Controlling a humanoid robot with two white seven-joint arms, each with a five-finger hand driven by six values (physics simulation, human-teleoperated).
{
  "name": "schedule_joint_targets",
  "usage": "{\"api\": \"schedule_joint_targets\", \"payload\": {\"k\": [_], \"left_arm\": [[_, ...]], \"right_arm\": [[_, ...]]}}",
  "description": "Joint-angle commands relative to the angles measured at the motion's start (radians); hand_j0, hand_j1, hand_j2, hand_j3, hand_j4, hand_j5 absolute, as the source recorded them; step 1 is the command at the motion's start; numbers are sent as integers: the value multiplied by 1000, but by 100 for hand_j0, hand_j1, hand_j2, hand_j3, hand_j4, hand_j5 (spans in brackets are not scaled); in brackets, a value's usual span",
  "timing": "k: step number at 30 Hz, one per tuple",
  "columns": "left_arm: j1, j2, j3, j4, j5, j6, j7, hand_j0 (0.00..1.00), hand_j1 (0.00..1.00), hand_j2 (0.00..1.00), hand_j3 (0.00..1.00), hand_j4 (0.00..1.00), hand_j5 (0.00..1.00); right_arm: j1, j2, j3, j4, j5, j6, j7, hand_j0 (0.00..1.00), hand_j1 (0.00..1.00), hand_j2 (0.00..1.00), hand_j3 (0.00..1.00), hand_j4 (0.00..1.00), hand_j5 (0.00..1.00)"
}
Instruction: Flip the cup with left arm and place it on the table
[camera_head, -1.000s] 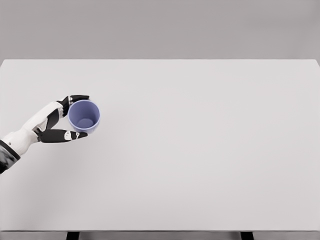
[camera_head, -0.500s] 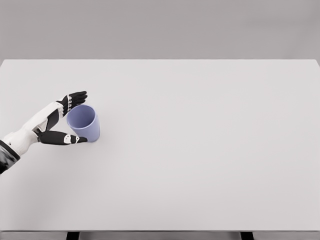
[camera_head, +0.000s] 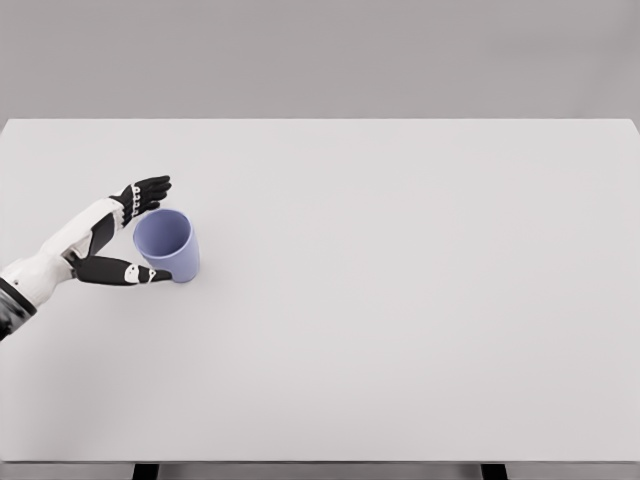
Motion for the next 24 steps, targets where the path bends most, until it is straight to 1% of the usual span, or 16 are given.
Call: {"api": "schedule_joint_targets", "payload": {"k": [1, 14, 19, 21, 24], "left_arm": [[0, 1, 0, -1, 3, 0, 1, 100, 100, 100, 100, 100, 100], [-3, 9, 19, -4, 3, 0, 1, 100, 100, 100, 100, 100, 100], [2, 59, 49, -13, 3, 0, 1, 100, 100, 100, 100, 100, 100], [3, 101, 59, -16, 4, -2, 0, 100, 100, 100, 100, 100, 100], [-2, 115, 74, -16, 3, 0, 0, 100, 100, 100, 100, 100, 100]], "right_arm": [[0, 0, 0, -1, 0, 0, 0, 100, 100, 100, 100, 100, 100], [0, 0, 0, 0, 0, 0, 0, 100, 100, 100, 100, 100, 100], [0, 0, 0, 0, 0, 0, 0, 100, 100, 100, 100, 100, 100], [0, 0, 0, -1, 0, 0, 0, 100, 100, 100, 100, 100, 100], [0, 0, 0, -1, 0, 0, 0, 100, 100, 100, 100, 100, 100]]}}
